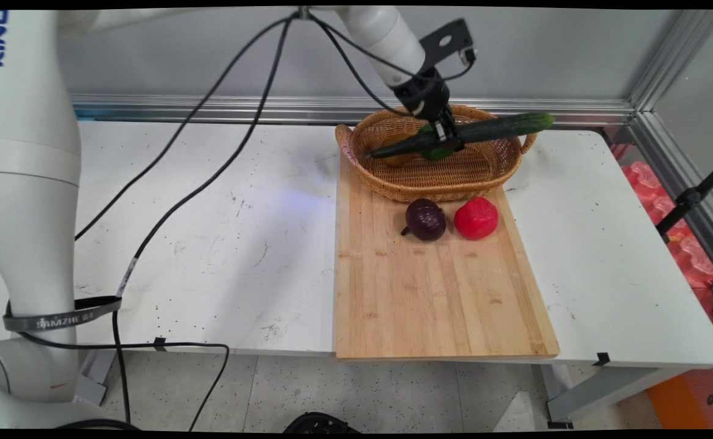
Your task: Place the picked object on the cutting board
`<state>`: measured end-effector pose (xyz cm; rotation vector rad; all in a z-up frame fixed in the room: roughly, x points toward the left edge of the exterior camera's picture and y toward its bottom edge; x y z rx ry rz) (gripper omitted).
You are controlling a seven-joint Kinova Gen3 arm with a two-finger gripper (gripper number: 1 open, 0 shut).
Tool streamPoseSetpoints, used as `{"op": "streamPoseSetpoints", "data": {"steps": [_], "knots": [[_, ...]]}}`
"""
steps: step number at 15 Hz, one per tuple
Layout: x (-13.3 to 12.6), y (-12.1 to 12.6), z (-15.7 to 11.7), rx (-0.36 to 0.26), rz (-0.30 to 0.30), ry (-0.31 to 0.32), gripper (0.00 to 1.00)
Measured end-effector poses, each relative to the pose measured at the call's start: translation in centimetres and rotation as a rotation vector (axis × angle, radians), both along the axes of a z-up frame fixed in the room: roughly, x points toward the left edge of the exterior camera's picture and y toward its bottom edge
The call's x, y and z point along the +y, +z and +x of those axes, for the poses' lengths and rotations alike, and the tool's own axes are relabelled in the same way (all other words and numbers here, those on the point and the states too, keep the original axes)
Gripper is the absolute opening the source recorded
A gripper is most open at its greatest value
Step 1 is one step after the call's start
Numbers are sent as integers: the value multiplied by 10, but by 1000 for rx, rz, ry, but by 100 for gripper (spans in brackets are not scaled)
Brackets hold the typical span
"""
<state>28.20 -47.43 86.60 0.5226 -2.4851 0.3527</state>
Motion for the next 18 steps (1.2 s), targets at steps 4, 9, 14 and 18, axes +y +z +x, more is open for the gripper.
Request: {"op": "streamPoseSetpoints", "data": {"steps": [4, 9, 14, 18], "knots": [[25, 43, -4, 36, -7, -17, 0], [64, 77, -6, 64, 28, -31, 0], [114, 90, -9, 61, 88, -60, 0], [150, 86, -14, 44, 122, -93, 0]]}}
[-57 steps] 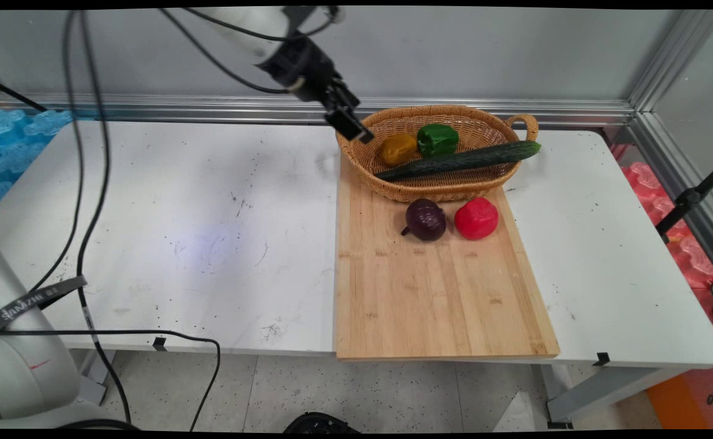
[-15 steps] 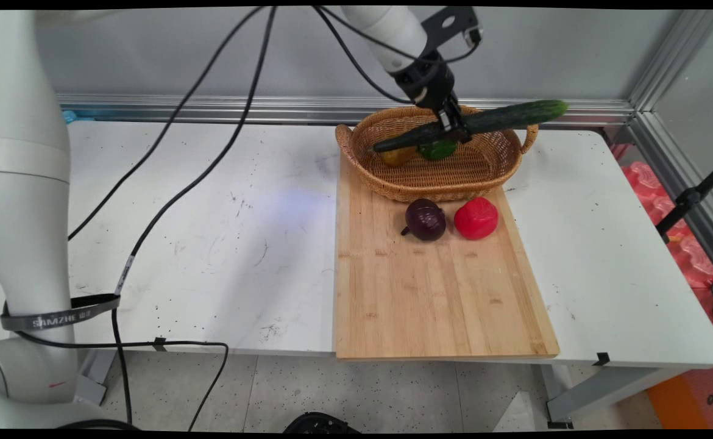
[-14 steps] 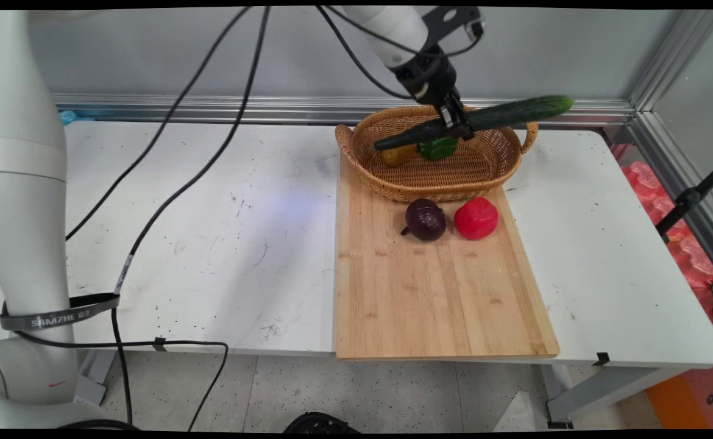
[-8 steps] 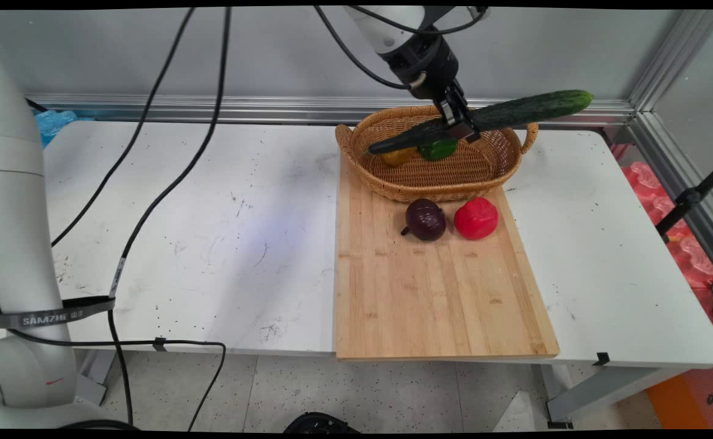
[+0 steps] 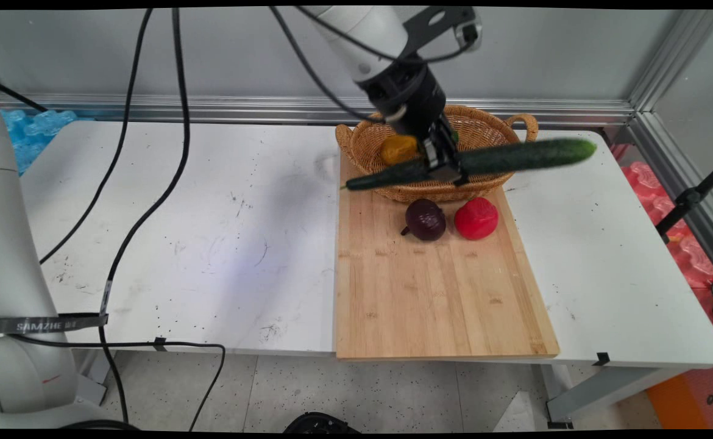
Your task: Place the picked object on the cutting board
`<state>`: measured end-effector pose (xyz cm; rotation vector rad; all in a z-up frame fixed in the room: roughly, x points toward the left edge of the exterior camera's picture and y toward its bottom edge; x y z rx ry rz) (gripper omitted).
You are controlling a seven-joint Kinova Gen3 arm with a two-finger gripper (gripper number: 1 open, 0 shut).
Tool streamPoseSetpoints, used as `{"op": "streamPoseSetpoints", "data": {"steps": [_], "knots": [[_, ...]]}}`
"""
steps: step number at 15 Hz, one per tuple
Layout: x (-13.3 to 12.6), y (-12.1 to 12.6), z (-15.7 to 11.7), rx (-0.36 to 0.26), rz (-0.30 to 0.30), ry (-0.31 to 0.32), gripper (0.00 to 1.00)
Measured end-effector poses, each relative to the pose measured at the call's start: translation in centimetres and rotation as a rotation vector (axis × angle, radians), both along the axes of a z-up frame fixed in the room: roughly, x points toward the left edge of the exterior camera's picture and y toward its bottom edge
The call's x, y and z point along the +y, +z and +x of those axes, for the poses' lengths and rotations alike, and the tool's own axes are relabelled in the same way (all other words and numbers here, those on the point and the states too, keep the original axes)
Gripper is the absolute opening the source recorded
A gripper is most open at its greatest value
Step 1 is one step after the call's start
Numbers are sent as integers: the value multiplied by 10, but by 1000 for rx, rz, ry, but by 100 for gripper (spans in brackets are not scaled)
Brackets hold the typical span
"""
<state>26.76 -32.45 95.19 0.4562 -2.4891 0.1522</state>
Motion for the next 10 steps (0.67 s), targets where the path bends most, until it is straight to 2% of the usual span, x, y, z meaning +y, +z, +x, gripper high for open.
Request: {"op": "streamPoseSetpoints", "data": {"steps": [4, 10], "knots": [[22, -16, -5, -36, 6, -39, 0], [32, -49, -17, -106, -3, -99, 0]]}}
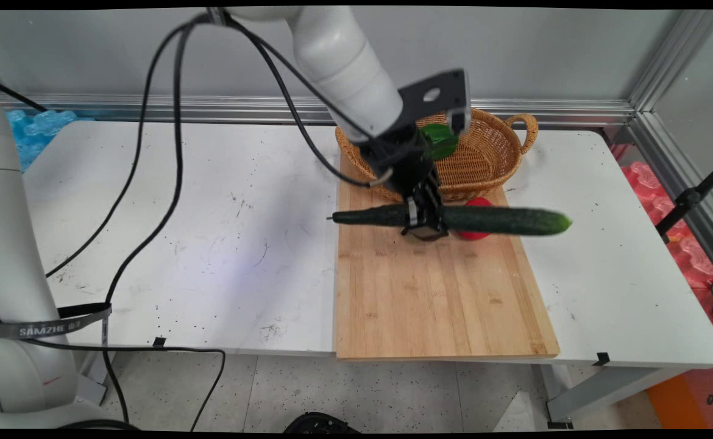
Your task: Place the picked object on the cutting board
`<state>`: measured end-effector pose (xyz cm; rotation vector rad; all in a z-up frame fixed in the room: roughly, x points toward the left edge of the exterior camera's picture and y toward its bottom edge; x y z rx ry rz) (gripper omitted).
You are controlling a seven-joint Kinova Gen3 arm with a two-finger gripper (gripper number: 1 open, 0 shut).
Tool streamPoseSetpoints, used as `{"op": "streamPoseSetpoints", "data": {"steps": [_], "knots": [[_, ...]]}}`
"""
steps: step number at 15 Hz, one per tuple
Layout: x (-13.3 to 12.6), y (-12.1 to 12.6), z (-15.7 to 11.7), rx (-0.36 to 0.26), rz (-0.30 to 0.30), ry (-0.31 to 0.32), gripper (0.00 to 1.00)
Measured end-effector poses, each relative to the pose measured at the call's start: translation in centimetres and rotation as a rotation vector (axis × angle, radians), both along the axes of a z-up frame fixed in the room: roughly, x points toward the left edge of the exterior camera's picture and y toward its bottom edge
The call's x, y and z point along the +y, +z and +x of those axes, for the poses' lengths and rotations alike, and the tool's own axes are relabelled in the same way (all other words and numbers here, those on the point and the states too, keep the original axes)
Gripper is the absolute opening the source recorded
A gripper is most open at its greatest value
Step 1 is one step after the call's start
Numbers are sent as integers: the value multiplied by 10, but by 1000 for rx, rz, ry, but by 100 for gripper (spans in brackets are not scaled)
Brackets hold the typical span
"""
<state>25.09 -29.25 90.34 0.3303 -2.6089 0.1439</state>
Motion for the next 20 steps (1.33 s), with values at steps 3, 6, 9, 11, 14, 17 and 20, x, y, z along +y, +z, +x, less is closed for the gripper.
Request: {"op": "streamPoseSetpoints", "data": {"steps": [3, 6, 9, 11, 14, 17, 20], "knots": [[0, -23, -11, -65, -3, -37, 0], [-2, -44, -22, -125, -5, -67, 0], [-4, -59, -29, -170, -3, -88, 0], [-5, -69, -33, -199, 0, -99, 0], [-5, -82, -36, -231, 5, -112, 0], [-6, -93, -39, -256, 7, -118, 0], [-7, -101, -41, -269, 7, -122, 0]]}}
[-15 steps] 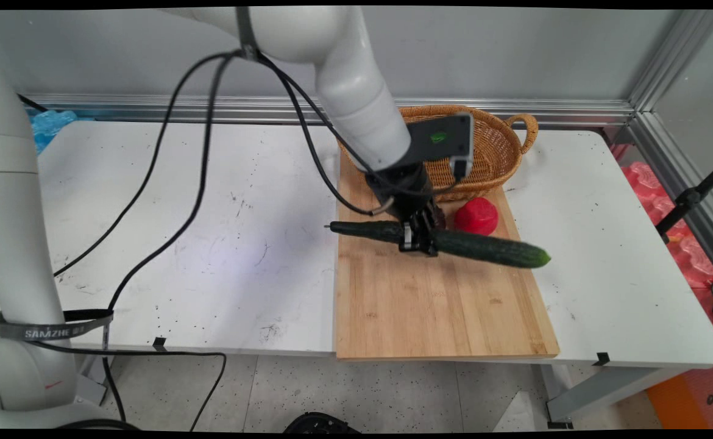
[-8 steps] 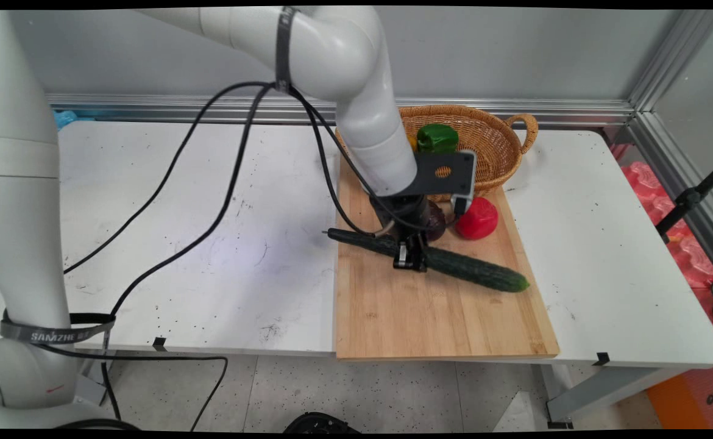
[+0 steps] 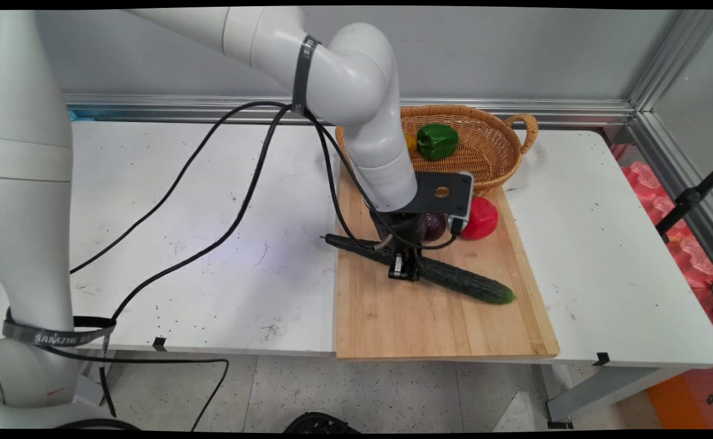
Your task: Place the picked object on the cutting board
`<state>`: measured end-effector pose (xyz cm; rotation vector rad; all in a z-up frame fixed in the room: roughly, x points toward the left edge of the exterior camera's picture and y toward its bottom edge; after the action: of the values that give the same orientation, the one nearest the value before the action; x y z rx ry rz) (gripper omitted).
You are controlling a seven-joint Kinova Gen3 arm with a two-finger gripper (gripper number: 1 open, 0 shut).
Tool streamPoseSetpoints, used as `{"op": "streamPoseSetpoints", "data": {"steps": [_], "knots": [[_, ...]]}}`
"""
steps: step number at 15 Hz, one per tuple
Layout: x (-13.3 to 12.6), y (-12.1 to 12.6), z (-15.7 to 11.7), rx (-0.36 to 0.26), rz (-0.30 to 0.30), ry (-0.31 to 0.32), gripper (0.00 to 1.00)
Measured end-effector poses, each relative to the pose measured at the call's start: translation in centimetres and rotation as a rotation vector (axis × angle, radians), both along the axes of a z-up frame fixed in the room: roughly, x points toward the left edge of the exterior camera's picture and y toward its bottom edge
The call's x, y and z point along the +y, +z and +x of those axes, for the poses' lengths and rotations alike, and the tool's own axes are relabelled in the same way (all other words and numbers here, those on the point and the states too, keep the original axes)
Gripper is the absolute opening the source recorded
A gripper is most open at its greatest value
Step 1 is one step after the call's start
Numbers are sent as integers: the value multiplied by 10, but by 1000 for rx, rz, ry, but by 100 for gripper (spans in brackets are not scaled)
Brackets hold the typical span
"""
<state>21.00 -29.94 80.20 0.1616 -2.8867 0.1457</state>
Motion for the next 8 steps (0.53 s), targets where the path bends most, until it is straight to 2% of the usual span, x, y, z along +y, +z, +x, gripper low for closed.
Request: {"op": "streamPoseSetpoints", "data": {"steps": [3, 4, 8], "knots": [[0, -5, -1, 0, -1, -4, 0], [0, -6, -1, 3, -4, -7, 100], [0, -6, 2, 17, -14, -23, 100]]}}
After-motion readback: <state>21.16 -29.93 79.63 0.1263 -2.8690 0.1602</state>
